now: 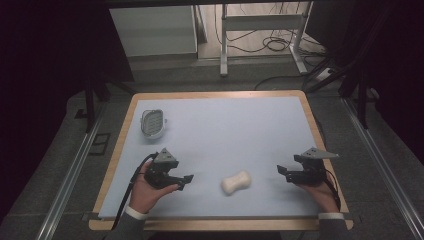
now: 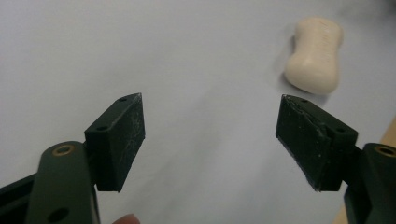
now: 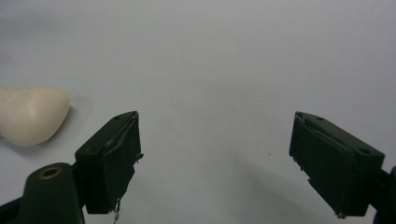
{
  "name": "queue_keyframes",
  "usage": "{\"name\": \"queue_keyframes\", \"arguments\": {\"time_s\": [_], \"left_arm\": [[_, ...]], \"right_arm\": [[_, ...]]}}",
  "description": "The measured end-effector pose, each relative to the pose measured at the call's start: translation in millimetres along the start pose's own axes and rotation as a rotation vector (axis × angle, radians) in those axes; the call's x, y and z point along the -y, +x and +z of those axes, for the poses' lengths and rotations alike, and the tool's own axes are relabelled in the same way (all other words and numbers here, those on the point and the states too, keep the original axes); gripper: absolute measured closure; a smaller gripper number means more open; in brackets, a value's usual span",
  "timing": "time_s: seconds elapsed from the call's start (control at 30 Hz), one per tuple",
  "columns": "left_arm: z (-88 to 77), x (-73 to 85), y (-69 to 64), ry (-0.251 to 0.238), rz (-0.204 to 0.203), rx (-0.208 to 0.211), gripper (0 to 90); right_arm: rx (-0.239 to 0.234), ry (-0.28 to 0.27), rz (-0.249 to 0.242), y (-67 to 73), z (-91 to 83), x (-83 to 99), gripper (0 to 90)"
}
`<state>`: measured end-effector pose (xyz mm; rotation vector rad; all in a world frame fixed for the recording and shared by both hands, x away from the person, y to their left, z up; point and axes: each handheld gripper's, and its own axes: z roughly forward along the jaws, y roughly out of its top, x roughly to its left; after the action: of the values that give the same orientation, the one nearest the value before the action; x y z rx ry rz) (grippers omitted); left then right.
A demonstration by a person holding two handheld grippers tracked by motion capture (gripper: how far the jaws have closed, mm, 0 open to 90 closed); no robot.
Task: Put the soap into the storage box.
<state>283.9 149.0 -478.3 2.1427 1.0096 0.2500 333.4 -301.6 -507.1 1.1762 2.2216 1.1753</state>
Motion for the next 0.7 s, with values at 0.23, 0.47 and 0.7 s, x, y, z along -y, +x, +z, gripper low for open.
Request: {"name": "queue_keyframes", "arguments": {"time_s": [0.23, 0.47, 0.7], "left_arm": [[15.1, -25.5, -19.2, 0.051, 0.07, 0.025, 25.4], [30.4, -39.8, -34.4, 0.09, 0.099, 0.054, 27.0], [45.8, -48.6, -47.4, 0.141, 0.126, 0.072, 27.4]], "right_arm": [[0.011, -0.016, 0.013, 1.2, -5.3, 1.9, 16.4], [0.012, -0.016, 0.0, 3.3, -4.0, 2.1, 16.4], [0.018, -0.031, 0.002, 2.5, -2.8, -0.5, 16.4]]}}
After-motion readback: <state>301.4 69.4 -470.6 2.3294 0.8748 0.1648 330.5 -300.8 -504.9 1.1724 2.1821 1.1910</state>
